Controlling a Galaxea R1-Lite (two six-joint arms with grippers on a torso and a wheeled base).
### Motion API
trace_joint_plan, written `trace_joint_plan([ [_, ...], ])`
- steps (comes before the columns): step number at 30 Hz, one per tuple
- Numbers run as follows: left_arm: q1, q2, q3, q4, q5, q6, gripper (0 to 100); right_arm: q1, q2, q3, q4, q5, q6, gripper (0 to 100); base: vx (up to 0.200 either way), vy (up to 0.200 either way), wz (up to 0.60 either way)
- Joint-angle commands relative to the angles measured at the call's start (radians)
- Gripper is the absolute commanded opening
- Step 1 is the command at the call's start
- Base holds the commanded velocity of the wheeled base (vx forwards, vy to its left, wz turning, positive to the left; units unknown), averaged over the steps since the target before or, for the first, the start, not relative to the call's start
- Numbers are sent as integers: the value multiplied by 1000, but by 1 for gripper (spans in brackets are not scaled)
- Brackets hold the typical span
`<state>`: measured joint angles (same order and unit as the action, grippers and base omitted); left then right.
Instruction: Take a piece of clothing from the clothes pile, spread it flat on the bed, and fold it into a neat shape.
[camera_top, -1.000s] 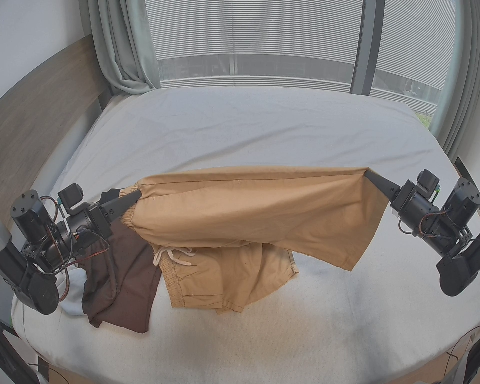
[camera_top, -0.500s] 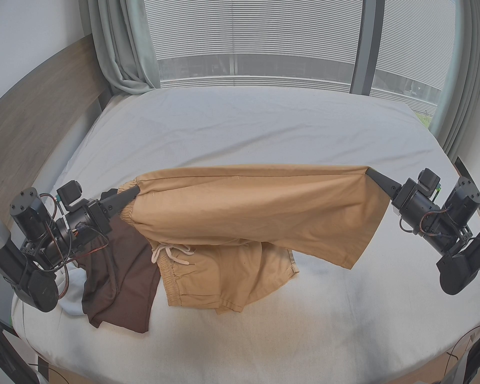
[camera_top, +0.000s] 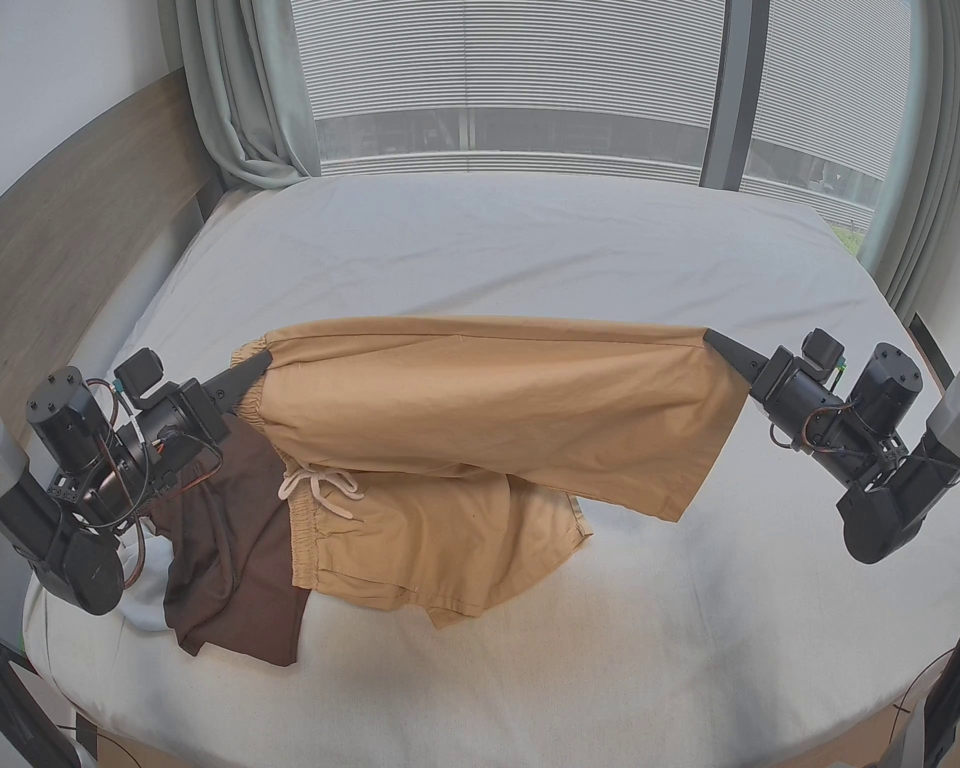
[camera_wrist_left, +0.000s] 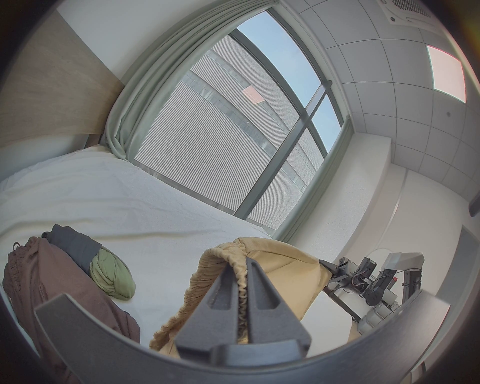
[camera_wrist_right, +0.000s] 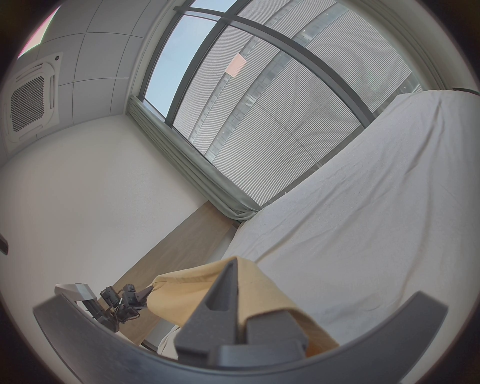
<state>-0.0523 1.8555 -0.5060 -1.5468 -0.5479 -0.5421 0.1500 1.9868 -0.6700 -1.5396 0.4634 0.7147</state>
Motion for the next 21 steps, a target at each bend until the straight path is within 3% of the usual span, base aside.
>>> trace_joint_plan([
  [1,-9,37,-13,-1,13,-4,0,-4,75,-51,9,-2,0,0,0,0,0],
  [21,-49,206,-175,-1,129,-19,0,-33,216,-275,111,-8,3,0,0,0,0],
])
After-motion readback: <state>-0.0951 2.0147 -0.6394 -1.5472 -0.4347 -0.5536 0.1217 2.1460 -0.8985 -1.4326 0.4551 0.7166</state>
